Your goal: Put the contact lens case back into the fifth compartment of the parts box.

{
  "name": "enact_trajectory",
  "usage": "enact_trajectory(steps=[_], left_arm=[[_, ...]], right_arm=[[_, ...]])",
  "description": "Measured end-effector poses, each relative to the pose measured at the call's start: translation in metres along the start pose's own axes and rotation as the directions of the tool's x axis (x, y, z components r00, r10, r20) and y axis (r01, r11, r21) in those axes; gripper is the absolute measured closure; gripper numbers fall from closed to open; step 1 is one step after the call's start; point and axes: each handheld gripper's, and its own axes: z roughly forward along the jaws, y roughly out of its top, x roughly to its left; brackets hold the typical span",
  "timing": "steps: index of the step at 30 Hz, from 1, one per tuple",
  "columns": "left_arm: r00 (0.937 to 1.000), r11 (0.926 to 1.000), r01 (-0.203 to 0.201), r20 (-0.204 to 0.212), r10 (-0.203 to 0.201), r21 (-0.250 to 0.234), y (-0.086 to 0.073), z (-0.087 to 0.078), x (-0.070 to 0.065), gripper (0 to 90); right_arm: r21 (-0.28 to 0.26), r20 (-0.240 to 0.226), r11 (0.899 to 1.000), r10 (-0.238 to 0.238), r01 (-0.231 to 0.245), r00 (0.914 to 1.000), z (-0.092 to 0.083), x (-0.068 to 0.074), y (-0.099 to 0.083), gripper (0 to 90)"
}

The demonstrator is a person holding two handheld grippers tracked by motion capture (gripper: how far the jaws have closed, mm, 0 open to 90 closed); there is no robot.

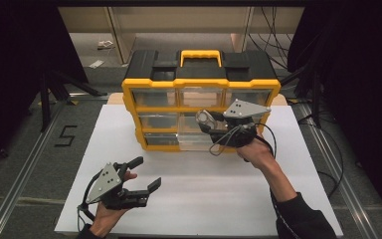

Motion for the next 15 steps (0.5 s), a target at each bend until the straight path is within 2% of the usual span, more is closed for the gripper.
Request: enact_trajectory(steps=[11, 15], left_arm=[[1.0, 1.0, 0.001, -0.003, -0.001, 0.007, -0.0007, 0.0007, 0.0003, 15.1], [1.0, 1.0, 0.002, -0.003, -0.002, 0.006, -0.0007, 0.0008, 0.0003, 15.1]], right_arm=[[0.033, 0.015, 0.999, 0.021, -0.021, 0.9997, 0.003, -0.0033, -0.0021, 49.4], [0.045, 0.023, 0.999, 0.014, -0.015, 0.9996, 0.0048, -0.0027, -0.003, 49.4]])
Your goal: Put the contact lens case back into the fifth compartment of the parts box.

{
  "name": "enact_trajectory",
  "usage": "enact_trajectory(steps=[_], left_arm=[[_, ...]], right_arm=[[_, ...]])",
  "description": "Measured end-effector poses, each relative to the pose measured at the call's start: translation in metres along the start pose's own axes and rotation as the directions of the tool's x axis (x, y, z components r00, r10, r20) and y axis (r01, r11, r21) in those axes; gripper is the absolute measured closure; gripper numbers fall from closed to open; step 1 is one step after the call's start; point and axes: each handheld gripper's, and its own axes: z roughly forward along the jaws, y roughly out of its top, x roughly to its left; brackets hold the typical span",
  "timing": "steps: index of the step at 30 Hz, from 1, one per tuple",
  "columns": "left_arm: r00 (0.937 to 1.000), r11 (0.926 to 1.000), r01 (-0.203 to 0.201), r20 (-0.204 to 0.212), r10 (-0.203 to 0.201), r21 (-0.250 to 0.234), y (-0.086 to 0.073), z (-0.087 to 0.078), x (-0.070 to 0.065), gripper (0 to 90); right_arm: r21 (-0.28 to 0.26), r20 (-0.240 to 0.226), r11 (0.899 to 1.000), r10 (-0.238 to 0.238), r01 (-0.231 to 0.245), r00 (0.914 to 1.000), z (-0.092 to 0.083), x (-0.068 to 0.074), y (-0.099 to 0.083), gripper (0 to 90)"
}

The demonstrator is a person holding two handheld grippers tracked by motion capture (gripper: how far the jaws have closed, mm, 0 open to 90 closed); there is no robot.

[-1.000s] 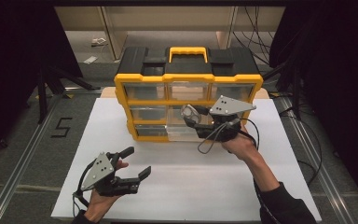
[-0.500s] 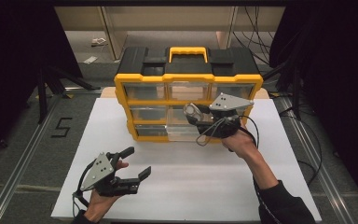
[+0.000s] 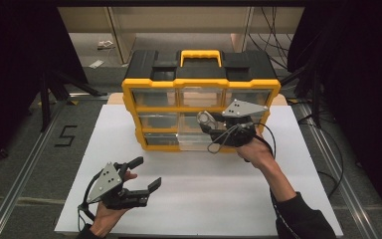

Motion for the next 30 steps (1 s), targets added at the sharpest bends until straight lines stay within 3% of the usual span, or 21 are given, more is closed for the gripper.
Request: enact_trajectory(steps=[15, 30], left_arm=[[1.0, 1.0, 0.002, -0.001, -0.002, 0.0, 0.0, 0.0, 0.0, 15.1], [1.0, 1.0, 0.0, 0.001, 0.0, 0.001, 0.0, 0.0, 0.0, 15.2]], right_arm=[[0.029, 0.001, 1.0, 0.009, -0.009, 1.0, 0.002, -0.001, -0.001, 44.6], [-0.022, 0.003, 1.0, -0.014, 0.014, 0.9999, -0.011, 0.005, 0.008, 34.5]])
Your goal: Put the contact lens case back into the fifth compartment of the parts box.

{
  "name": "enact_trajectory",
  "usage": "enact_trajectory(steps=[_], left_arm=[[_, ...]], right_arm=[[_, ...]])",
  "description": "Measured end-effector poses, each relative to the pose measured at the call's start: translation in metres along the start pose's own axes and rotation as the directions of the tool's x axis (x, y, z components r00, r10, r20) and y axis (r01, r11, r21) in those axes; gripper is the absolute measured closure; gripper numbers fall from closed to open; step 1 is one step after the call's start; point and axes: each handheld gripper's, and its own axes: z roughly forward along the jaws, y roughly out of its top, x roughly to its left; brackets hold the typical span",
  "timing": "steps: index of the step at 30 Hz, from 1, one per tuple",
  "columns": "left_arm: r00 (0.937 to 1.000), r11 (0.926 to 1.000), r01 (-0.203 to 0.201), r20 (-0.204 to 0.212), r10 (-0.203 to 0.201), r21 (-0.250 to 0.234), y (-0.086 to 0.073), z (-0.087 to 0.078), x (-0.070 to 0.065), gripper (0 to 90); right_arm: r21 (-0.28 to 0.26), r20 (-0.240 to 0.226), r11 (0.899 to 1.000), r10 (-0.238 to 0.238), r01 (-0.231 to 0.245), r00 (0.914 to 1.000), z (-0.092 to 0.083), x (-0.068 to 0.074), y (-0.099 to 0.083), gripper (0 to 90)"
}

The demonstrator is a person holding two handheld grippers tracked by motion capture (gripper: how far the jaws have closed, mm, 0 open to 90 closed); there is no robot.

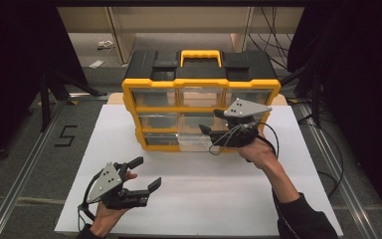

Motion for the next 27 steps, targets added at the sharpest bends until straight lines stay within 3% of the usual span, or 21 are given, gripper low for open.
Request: enact_trajectory(steps=[9, 15, 27], left_arm=[[1.0, 1.0, 0.002, -0.001, -0.002, -0.002, 0.0, 0.0, 0.0, 15.2], [1.0, 1.0, 0.001, -0.001, -0.001, -0.001, 0.0, 0.0, 0.0, 15.2], [1.0, 1.0, 0.002, -0.002, -0.002, -0.001, 0.0, -0.001, 0.0, 15.1]], right_arm=[[-0.022, -0.024, 1.0, -0.016, 0.016, 0.9996, -0.007, 0.012, 0.006, 26.9], [-0.031, -0.044, 1.0, 0.0, -0.001, 0.999, -0.009, 0.015, 0.006, 22.2], [-0.041, -0.074, 0.999, 0.02, -0.023, 0.9971, -0.014, 0.02, 0.005, 20.8]])
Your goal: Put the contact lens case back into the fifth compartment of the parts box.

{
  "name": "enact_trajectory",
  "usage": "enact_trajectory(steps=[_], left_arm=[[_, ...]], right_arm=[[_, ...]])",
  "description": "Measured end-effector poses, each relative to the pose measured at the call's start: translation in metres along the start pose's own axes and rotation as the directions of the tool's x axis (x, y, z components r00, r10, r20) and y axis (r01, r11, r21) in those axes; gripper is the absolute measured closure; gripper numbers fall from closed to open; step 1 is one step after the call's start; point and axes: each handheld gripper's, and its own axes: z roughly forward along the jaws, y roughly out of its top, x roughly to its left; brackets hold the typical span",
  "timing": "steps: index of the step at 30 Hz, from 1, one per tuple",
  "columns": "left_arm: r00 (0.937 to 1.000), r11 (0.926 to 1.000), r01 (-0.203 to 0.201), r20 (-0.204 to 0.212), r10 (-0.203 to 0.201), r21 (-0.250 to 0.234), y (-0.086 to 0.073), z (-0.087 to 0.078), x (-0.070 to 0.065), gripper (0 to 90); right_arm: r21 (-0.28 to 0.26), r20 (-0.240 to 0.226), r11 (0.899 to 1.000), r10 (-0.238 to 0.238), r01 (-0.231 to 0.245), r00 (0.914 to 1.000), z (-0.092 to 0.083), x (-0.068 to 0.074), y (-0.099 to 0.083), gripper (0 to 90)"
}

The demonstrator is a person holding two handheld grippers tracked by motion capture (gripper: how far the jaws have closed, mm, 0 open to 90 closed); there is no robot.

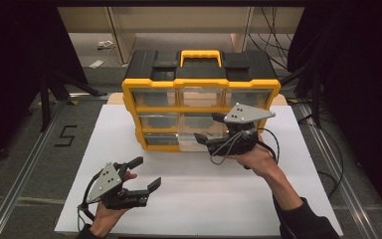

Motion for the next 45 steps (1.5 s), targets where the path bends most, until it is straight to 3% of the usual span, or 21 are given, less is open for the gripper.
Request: enact_trajectory(steps=[19, 45], left_arm=[[1.0, 1.0, 0.002, -0.001, -0.002, -0.001, 0.0, 0.0, 0.0, 15.1], [1.0, 1.0, 0.005, -0.002, -0.005, -0.005, 0.0, -0.001, 0.001, 15.2]], right_arm=[[-0.009, -0.063, 1.0, -0.002, 0.002, 0.998, -0.006, 0.016, -0.002, 20.4], [0.037, -0.112, 0.999, -0.019, 0.023, 0.9935, -0.005, 0.032, -0.015, 20.7]])
